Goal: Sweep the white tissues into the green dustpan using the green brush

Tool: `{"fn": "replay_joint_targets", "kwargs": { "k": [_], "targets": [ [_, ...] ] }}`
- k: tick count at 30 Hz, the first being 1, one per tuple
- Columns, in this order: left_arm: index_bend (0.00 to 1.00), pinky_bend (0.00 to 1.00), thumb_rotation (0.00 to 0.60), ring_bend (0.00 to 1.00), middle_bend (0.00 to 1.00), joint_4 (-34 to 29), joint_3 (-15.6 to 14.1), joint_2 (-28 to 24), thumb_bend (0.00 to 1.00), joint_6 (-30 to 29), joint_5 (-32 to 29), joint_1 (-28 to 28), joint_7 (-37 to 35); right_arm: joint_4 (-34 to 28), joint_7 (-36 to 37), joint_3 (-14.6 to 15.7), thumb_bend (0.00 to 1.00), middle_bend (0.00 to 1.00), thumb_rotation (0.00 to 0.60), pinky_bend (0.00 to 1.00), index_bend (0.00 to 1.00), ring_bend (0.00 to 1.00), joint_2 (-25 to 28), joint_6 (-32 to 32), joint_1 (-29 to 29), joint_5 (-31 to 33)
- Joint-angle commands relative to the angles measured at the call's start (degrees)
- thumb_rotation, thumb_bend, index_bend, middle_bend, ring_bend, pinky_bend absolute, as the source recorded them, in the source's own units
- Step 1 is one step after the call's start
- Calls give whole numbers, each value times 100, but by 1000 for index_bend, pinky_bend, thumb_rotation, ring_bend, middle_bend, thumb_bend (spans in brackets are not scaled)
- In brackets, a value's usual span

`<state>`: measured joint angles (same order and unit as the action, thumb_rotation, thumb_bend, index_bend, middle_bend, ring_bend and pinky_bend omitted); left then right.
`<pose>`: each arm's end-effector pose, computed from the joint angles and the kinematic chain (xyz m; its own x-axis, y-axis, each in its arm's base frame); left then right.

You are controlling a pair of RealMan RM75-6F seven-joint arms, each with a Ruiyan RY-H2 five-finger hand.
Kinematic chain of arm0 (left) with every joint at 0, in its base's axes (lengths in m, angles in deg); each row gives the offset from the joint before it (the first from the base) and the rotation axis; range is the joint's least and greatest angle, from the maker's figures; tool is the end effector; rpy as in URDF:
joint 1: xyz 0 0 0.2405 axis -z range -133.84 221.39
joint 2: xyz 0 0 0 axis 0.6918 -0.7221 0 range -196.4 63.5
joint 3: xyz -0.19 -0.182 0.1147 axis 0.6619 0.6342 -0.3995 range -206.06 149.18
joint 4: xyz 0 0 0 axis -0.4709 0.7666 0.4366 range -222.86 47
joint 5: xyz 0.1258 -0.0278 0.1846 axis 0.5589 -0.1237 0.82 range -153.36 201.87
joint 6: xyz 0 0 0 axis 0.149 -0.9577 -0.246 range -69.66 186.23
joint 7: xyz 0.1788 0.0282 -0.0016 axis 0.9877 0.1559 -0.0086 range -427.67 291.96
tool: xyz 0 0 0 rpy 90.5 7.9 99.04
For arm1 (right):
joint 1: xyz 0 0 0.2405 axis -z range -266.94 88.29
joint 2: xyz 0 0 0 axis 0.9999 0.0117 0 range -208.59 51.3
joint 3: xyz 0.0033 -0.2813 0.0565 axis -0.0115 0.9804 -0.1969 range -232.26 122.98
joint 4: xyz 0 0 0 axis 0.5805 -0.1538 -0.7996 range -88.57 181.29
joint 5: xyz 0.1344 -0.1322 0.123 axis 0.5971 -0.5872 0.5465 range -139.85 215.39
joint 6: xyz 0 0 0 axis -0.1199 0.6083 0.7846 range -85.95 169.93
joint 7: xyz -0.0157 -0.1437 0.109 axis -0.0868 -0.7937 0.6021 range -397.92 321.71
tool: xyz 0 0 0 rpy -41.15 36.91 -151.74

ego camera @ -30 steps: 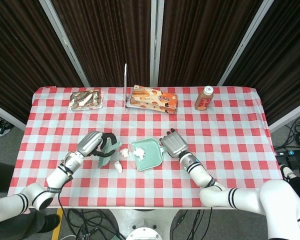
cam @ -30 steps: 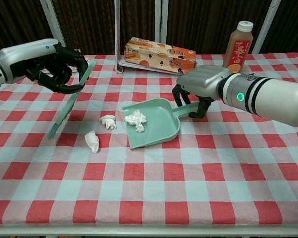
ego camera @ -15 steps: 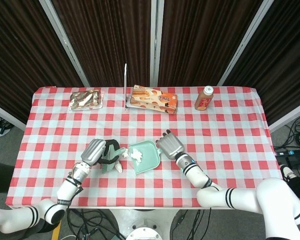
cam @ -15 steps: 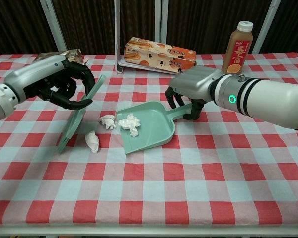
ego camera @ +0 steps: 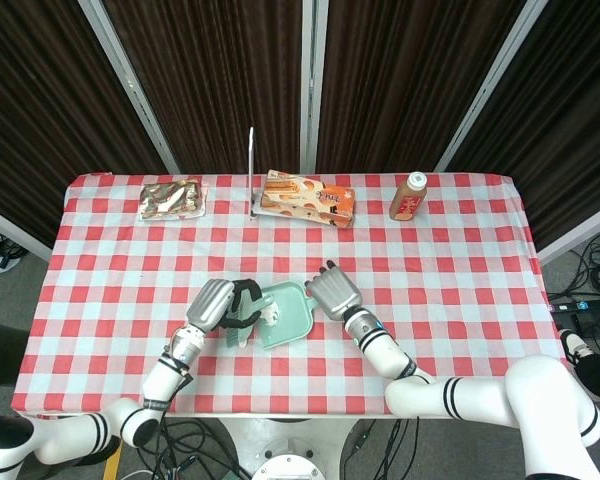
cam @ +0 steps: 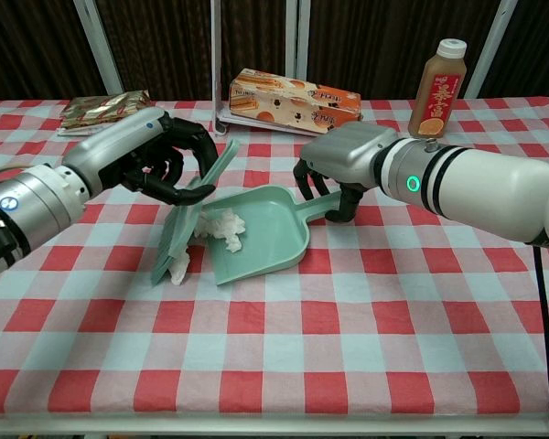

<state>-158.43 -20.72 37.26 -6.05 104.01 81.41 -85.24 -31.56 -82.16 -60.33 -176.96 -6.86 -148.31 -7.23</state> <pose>-0.1526 0.3656 -0.1031 -0.0907 0.3541 0.9308 0.9197 -0.3288 0.2147 -0.0993 -0.4121 -0.1272 0.7556 -0.2432 0.6082 -0.6241 -0.5493 0.5557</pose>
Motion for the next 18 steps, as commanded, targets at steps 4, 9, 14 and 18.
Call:
{"fn": "replay_joint_targets", "kwargs": {
  "k": [4,9,14,18],
  "targets": [
    [524,902,600,726,540,73,191,195,384,56,22,149,-24,51,113,-42,346,583,600,211,677,294,-66,-15,12,-5],
    [525,902,600,725,540,202,329,336,384,196,-31,290,2,87,242,-69,346,583,600,211,679,294,-121,-46,54,-33],
    [525,902,600,724,540,277,509,471,383,337,-140,424,-93,104,319,-43,345,584,600,211,679,294,-158,-80,115,-75],
    [524,902,600,723,540,334,617,566,384,432,-189,532,-158,97,385,-54,345,585,600,211,679,294,-182,-89,149,-90]
  ]
}}
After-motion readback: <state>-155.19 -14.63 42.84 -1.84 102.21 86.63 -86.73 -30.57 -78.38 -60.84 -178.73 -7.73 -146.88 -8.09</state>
